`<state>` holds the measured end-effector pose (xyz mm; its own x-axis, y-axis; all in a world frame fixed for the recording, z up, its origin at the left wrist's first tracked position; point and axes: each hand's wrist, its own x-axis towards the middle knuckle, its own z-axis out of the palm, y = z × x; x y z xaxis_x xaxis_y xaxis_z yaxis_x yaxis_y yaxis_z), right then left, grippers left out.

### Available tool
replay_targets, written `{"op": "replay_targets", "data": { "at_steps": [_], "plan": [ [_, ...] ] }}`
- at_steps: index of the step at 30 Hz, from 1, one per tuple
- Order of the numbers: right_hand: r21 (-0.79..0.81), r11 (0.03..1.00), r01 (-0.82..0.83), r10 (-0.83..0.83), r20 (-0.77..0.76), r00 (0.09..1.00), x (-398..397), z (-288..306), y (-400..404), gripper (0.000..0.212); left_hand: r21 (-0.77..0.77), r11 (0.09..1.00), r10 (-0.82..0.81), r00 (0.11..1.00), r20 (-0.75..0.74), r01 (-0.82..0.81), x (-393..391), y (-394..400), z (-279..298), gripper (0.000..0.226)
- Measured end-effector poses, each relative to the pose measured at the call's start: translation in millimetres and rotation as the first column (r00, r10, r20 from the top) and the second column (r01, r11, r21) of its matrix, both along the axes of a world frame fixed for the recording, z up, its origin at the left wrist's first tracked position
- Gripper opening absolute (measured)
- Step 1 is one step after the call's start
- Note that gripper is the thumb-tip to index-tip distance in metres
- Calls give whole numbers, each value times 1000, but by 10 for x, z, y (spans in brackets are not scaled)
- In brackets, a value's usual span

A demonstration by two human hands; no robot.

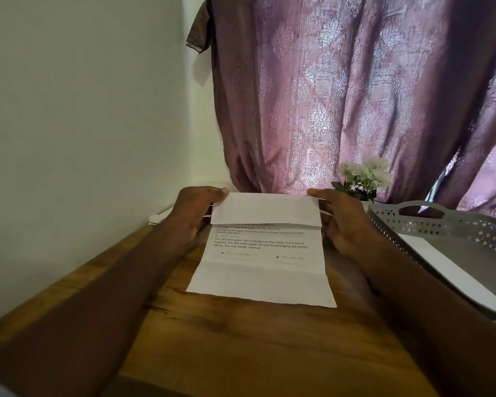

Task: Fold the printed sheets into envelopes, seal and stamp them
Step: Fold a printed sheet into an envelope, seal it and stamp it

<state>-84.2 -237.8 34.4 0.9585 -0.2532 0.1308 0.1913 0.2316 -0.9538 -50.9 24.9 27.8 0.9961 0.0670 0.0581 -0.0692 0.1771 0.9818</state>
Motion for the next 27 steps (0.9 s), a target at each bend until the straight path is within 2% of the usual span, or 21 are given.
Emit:
{"op": "replay_targets", "data": {
  "at_steps": [3, 10, 12, 15, 18, 21, 22, 24, 27],
  "plan": [
    [-74, 997, 3, -2, 17, 1000, 6, -24, 25, 15, -11, 1000, 9, 999, 37, -9, 9, 4, -1, 24],
    [-19, 998, 61, -60, 49, 997, -9, -2, -6, 18, -171, 981, 96, 995, 6, -94, 109, 82, 0, 33],
    [0, 999, 53, -53, 44, 998, -4, 5, -18, 18, -105, 993, 46, 999, -3, -46, 153, 122, -7, 49],
    [4, 997, 73, -73, 49, 996, 1, -2, -33, 18, 67, 982, -172, 985, -31, 174, 136, 126, -5, 70],
    [-14, 995, 102, -101, 57, 993, 18, -17, -52, 20, 116, 951, -288, 958, -4, 287, 151, 103, -71, 62],
    [-53, 998, 38, -37, 28, 999, 3, -11, -35, 38, 28, 931, -364, 931, 41, 363, 174, 101, -116, 49],
    [-78, 997, -23, 24, 0, 1000, -16, -14, -13, 46, 10, 934, -358, 932, 54, 358, 182, 107, -119, 47],
    [-73, 986, -149, 147, -34, 989, -69, -44, 39, 48, -3, 952, -305, 950, 71, 306, 187, 105, -113, 44],
    [-55, 984, -172, 170, -30, 985, -105, -76, 73, 46, -34, 958, -284, 957, 63, 286, 169, 91, -115, 41]
  ]
}}
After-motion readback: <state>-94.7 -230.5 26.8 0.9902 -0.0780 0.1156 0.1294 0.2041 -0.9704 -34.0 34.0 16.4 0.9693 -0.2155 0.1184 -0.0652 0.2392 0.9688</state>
